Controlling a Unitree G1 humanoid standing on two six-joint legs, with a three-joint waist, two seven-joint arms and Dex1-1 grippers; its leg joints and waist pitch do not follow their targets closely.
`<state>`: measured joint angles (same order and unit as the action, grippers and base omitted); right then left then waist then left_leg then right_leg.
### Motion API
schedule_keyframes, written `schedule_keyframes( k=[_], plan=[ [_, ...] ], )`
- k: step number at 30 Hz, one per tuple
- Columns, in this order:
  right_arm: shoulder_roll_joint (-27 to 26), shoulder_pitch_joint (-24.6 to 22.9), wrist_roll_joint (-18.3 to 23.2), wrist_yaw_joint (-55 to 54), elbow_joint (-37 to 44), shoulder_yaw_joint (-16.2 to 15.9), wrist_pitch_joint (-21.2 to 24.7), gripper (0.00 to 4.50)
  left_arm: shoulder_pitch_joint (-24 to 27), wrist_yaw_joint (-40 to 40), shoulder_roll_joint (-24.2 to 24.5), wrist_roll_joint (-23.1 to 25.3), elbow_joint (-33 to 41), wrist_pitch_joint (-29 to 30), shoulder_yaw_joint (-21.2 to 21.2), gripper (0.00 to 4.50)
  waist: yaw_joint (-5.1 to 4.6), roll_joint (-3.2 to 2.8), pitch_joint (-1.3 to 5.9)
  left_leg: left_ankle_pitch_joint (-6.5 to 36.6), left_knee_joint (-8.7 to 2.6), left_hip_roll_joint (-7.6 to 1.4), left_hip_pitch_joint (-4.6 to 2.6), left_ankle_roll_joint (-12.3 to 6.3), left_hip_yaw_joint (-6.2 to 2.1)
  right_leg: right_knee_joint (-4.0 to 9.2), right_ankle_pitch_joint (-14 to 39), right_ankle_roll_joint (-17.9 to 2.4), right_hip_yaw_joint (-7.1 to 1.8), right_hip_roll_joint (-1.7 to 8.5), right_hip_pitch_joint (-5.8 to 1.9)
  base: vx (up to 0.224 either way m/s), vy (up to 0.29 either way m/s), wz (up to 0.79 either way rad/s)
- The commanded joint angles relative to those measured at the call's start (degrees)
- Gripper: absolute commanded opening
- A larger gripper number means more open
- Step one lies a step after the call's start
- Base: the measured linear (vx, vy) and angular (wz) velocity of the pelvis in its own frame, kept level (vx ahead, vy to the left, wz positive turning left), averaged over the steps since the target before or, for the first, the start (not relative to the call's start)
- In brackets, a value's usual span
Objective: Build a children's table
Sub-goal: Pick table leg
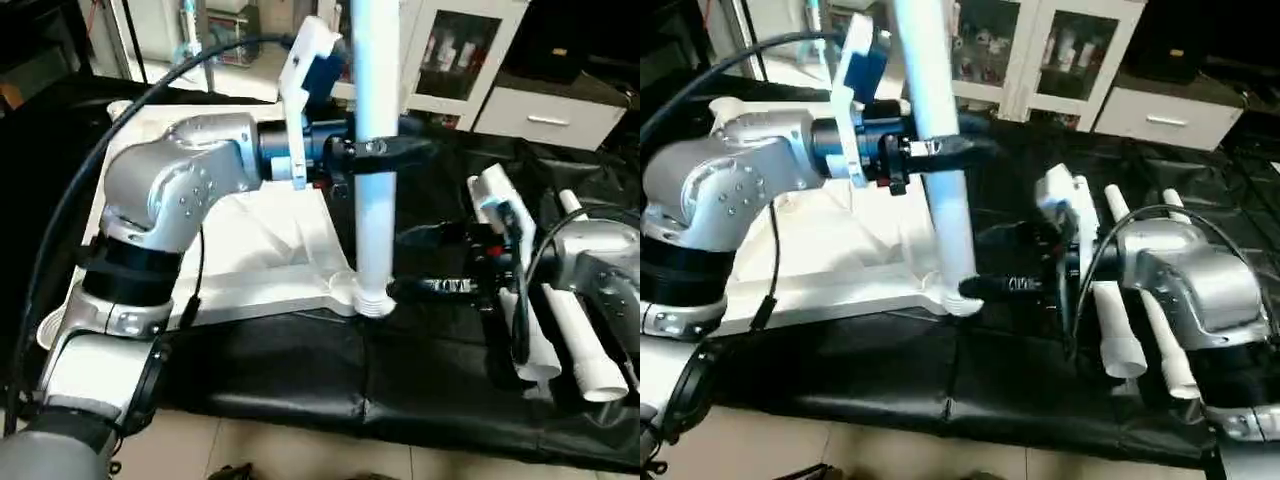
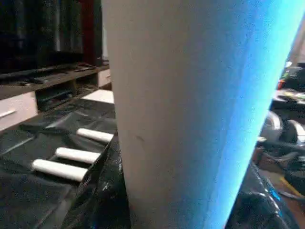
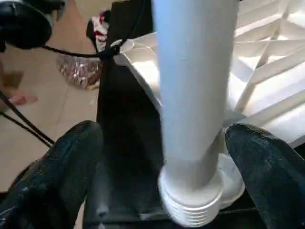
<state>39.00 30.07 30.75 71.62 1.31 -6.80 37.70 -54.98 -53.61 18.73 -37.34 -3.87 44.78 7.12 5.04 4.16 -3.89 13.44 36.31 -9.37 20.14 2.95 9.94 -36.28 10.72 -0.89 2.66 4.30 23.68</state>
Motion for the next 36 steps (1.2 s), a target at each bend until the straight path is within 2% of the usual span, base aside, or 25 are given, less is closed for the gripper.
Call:
schedule_keyframes(
  k=[1,2,3,9,10,13,23,36],
  plan=[
    [0.74,0.88,-1.25,0.72,-0.59,-0.47,-1.49,4.50,-2.08,-1.02,-0.75,-1.71,1.63,1.11,0.20,1.73,0.20,0.69,4.34,-3.10,-3.83,-3.42,-0.18,-4.03,-0.65,2.77,2.58,-16.64,-2.66,4.29,-3.73,0.000,0.000,0.00],
    [0.75,0.86,-1.35,0.84,-0.65,-0.56,-1.62,4.50,-2.23,-1.14,-1.05,-2.18,1.83,1.49,0.06,1.73,0.27,0.44,4.30,-3.03,-3.84,-3.42,-0.21,-4.01,-0.65,2.78,2.53,-16.77,-2.69,4.30,-3.68,0.000,0.000,0.00],
    [0.74,0.81,-1.37,0.95,-0.66,-0.58,-1.63,4.50,-2.38,-1.39,-1.27,-2.49,2.01,1.74,0.09,1.73,0.31,0.63,4.30,-2.96,-3.86,-3.38,-0.17,-3.94,-0.61,2.83,2.58,-16.77,-2.67,4.23,-3.72,0.000,0.000,0.00],
    [0.67,-0.07,-1.16,2.34,0.46,-1.79,-1.65,4.50,-2.62,-3.48,-2.22,-2.25,3.00,2.57,2.44,1.73,0.25,0.72,4.28,-2.69,-3.86,-3.43,-0.05,-4.16,-0.72,2.92,3.13,-16.54,-2.65,4.27,-3.85,0.000,0.000,0.00],
    [0.55,-0.35,-1.36,2.35,0.66,-2.22,-1.97,4.33,-2.62,-3.53,-2.35,-2.26,3.13,2.68,2.61,1.73,0.31,0.39,4.32,-2.87,-3.82,-3.46,-0.04,-4.17,-0.78,2.84,3.01,-16.55,-2.66,4.30,-3.86,0.000,0.000,0.00],
    [-0.12,-1.01,-1.62,2.03,1.23,-2.70,-2.21,4.15,-2.70,-3.61,-2.55,-2.07,3.15,2.80,2.89,1.73,0.31,0.62,4.33,-2.43,-3.81,-3.41,-0.03,-4.08,-0.71,2.98,3.28,-16.43,-2.69,4.27,-3.91,0.000,0.000,0.00],
    [-0.45,-2.53,-1.02,2.26,3.17,-3.34,-1.64,3.22,-2.54,-4.90,-2.42,-1.35,2.37,2.67,3.16,1.73,0.23,0.39,4.33,-2.02,-3.90,-3.47,-0.11,-3.71,-0.82,2.93,2.97,-16.46,-2.63,4.16,-3.88,0.000,0.000,0.00],
    [1.55,-4.78,-3.83,4.40,3.66,-6.62,-3.17,2.10,-2.48,-5.90,-2.80,-1.09,2.51,2.77,3.56,1.73,0.32,0.62,4.29,-1.61,-3.85,-3.47,0.00,-3.49,-0.81,3.03,4.13,-16.01,-2.68,4.25,-3.94,0.000,0.000,0.00]
  ],
)
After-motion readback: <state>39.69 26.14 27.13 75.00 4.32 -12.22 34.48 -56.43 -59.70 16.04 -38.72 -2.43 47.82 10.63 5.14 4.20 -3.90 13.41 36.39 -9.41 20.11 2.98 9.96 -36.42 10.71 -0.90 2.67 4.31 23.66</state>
